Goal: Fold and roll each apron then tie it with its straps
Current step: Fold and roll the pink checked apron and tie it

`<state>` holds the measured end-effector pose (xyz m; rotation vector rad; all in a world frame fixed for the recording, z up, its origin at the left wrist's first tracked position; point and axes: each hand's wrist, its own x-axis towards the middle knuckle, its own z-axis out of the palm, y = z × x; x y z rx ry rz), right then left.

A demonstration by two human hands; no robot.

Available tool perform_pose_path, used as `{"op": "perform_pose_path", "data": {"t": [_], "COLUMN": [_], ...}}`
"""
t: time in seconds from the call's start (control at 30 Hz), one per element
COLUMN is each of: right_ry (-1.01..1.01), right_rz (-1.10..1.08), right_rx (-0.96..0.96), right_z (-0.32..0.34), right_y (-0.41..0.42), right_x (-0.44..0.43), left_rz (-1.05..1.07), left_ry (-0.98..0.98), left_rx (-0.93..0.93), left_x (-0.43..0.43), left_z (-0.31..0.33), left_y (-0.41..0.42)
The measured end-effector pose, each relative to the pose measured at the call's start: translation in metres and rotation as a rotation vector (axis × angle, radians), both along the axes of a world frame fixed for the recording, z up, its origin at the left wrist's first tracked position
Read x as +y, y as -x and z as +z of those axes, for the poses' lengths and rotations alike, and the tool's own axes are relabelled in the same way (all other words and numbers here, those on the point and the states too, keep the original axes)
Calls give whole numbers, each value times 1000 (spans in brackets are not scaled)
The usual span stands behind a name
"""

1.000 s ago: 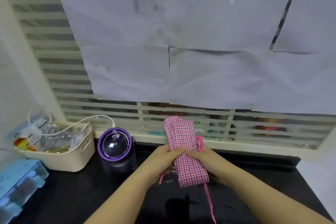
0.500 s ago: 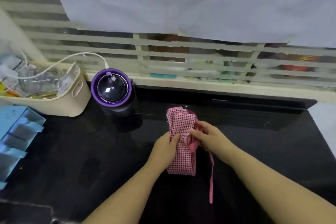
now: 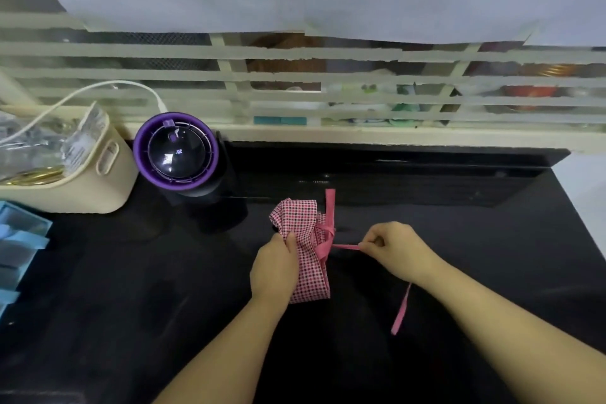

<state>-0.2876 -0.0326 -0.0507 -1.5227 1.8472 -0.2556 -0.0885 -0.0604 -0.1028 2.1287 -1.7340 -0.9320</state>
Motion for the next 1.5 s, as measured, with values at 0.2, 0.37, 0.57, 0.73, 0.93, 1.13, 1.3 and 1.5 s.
{"op": "perform_pose_path", "data": {"t": [0.2,0.37,0.57,0.73,0.93,1.13,1.3,1.5], "right_ry": [157,27,-24,-67,-24,-80,-127,-84], "right_rz": [339,413,487,523,536,434,325,523], "right_rx": [0,44,251,293,269,30,-226,-5], "right_z": [24,-4,-16,-19,-22,-35,-22,26], "right_y": [-46,-73,-73,-76,-75,-67,-52,-61], "right_x": [-8,-26,-30,-41,-41,-43,-46,-59], "left_rz": [-36,-136,-457,-511,-554,-208,-364,-532], "left_ry": [-1,-71,-135,-54,-117,-152,-275,-233], "left_rx": [-63,100,-146,-229,117,515,428,315], "left_x": [-1,-5,-28,-47,-42,-22,-18,-19], "left_z": [0,-1,20,59,77,39,27,29], "left_y": [3,-6,-45,-58,-37,-16,-18,-10]}}
